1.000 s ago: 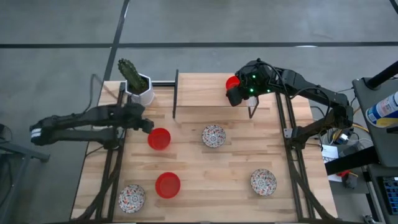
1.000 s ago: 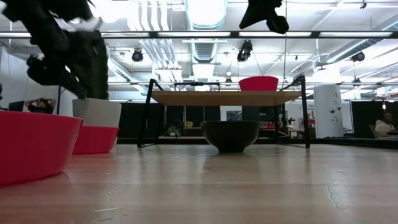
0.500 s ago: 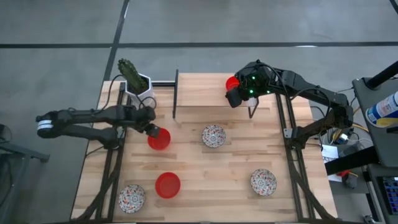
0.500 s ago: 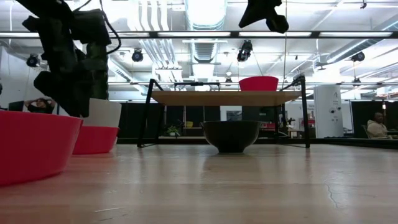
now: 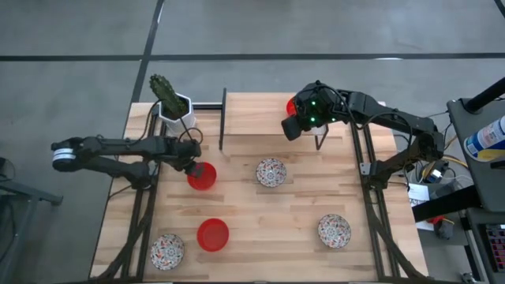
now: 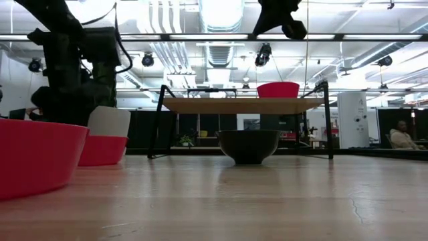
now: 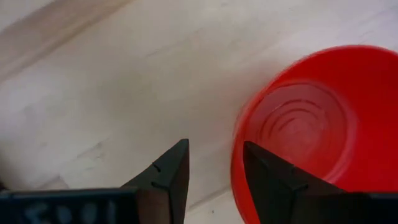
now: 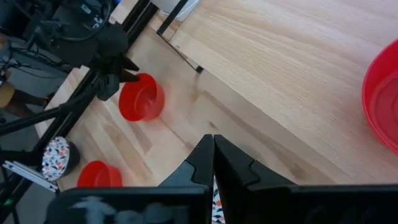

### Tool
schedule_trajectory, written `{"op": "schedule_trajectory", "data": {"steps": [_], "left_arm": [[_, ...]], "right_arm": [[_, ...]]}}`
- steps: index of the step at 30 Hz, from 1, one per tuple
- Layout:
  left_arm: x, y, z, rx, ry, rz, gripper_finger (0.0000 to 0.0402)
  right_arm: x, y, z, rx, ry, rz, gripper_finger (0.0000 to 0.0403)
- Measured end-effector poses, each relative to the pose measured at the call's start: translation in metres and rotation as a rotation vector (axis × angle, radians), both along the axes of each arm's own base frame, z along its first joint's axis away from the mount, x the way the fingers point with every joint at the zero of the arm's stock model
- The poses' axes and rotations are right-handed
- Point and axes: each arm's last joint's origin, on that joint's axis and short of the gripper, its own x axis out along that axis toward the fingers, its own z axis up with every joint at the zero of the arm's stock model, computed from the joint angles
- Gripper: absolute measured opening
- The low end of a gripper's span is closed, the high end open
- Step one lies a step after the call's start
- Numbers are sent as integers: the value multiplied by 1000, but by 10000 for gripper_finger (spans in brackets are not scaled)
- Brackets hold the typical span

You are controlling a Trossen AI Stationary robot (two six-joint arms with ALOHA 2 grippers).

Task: Pick & Place Mini bowls
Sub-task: Stack the top red bowl on the red bowl on the shelf

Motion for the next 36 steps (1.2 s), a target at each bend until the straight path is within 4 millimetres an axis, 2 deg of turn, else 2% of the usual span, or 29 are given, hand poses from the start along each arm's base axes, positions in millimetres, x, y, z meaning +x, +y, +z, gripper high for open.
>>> {"op": "schedule_trajectory", "data": {"steps": [5, 13, 21, 26, 36], "left_arm": [[1, -1, -3, -37, 1, 20, 114], [3, 0, -8, -51, 10, 9, 13], [4, -1, -1, -60, -50, 51, 2], [10, -3, 26, -37, -161, 31, 1], [28, -4, 102, 71, -386, 13, 0]], "right_arm": [[2, 1, 2, -8, -31, 4, 8], [3, 2, 3, -10, -38, 8, 8], [4, 6, 3, 47, -50, -28, 8], [5, 9, 3, 104, -60, -14, 9], [9, 15, 0, 145, -57, 3, 8]]}}
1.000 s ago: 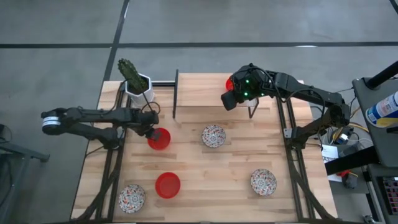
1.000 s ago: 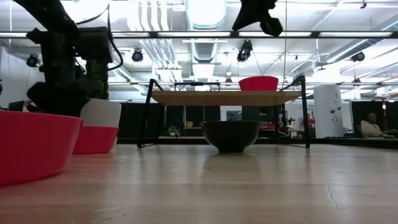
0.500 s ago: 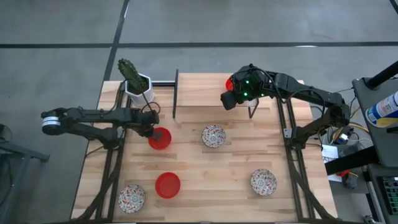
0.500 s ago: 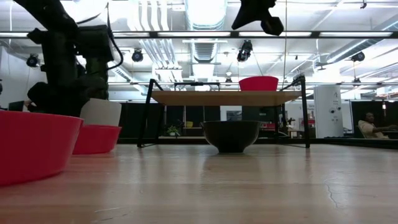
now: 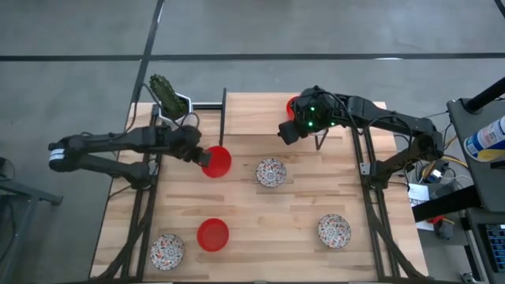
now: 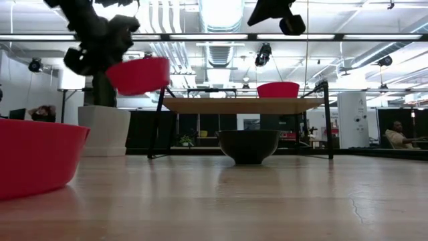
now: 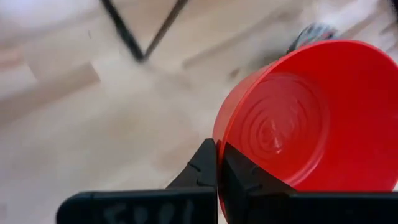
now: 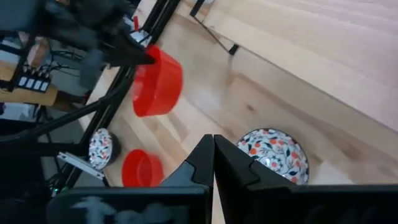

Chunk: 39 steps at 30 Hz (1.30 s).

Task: Pick & Place Mini bowls
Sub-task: Stack the top red bowl on the red bowl on the shelf

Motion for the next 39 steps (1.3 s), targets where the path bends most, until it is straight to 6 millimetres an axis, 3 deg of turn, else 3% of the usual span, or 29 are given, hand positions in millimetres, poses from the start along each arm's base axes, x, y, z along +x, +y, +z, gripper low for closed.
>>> {"op": "schedule_trajectory", "data": {"steps": [7, 12, 19, 26, 33, 39], "left_arm": [[5, 5, 41, 173, -5, 35, 0], [7, 7, 62, 235, -16, 41, 0], [16, 10, 83, 340, -10, 43, 0], [27, 18, 96, 540, 140, 75, 0], [41, 23, 117, 815, 222, 101, 0], [47, 24, 131, 881, 150, 125, 0]], "right_arm": [[10, 2, -5, -62, 4, -13, 10], [18, 5, -7, -98, -13, -22, 33], [27, 8, -9, -113, -30, -54, 86], [40, 15, -10, -222, -76, -118, 124], [66, 26, -8, -403, -201, -132, 121], [74, 29, -8, -603, -190, -198, 105]]}}
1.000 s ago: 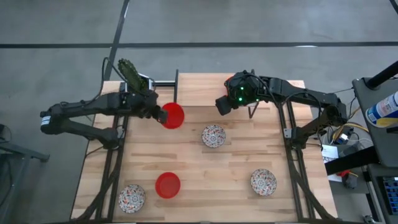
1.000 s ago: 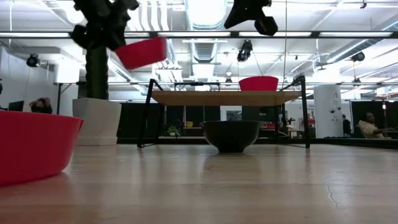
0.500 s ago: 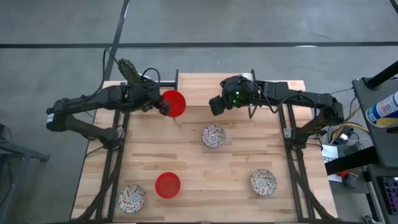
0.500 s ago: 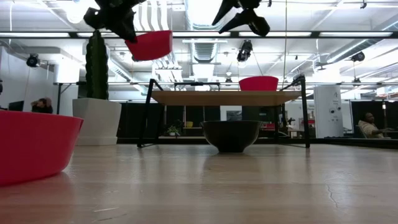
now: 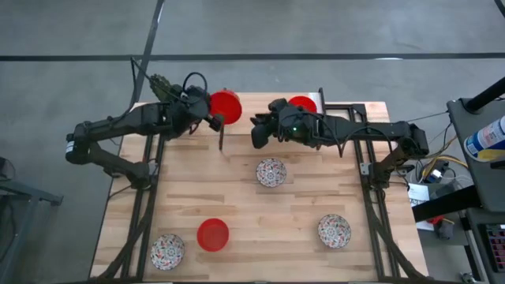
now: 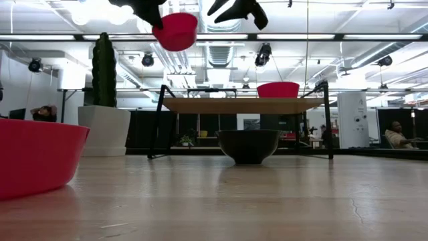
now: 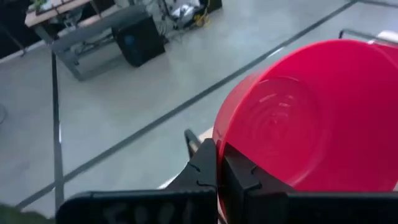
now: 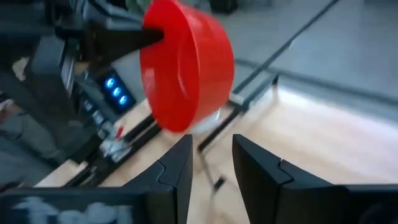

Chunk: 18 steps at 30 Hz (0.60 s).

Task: Pick & Place Mini bowls
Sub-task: Stack the top red bowl on the red bowl on the shelf

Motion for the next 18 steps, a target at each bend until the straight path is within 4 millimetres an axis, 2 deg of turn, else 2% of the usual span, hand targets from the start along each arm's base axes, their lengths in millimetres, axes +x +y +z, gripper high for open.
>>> {"op": "schedule_trajectory", "data": {"steps": [11, 18], "left_arm": [[6, 1, 8, 60, -43, -29, 0], [7, -2, 8, 59, -46, -42, 0]], "right_arm": [[13, -4, 0, -112, -29, 15, 106], [21, -11, -11, -103, -17, -31, 101]]}}
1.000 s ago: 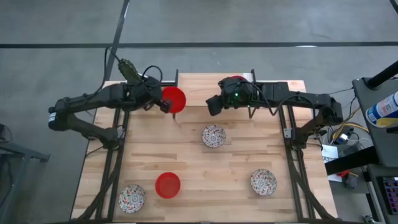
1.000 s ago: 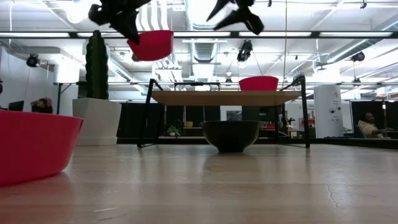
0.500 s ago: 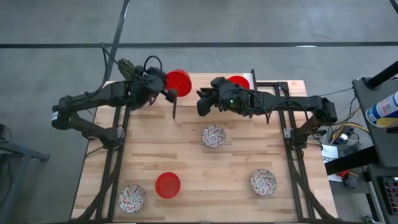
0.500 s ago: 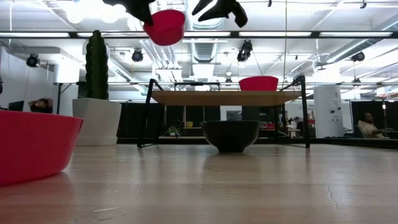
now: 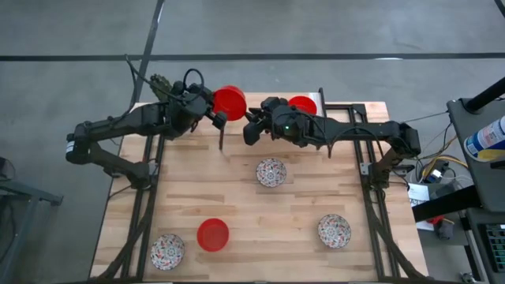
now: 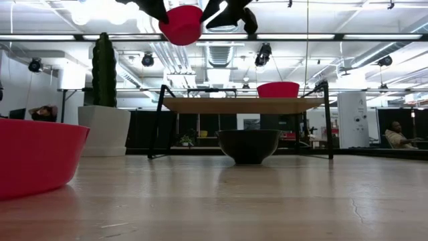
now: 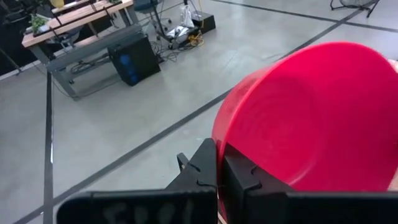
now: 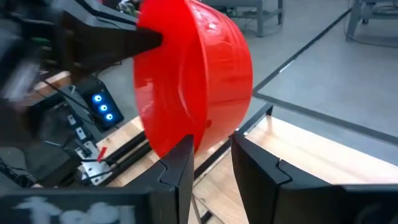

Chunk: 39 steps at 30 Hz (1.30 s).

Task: Pick & Place Mini bowls
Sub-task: Stack the top red bowl on the red bowl on the shelf

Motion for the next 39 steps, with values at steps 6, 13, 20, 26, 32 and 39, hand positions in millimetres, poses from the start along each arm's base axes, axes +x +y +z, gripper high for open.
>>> {"op": "schedule_trajectory", "data": {"steps": [6, 13, 20, 26, 32, 39], "left_arm": [[1, -2, 0, -1, 0, -8, 0], [2, -4, 0, -12, -5, -32, 0], [3, -5, 0, -20, -17, -49, 0], [2, -5, 1, -22, -23, -55, 0], [1, -6, 2, -31, -35, -72, 2], [-3, -9, 14, -85, -153, -139, 44]], "right_arm": [[1, -2, -1, 6, -5, -12, 98], [1, -8, 0, 1, -22, -38, 97], [0, -12, 1, 2, -32, -41, 80], [0, -14, 1, 10, -29, -24, 38], [-1, -16, 0, 12, -15, -26, 13], [-4, -20, 3, 17, -17, -25, 9]]}}
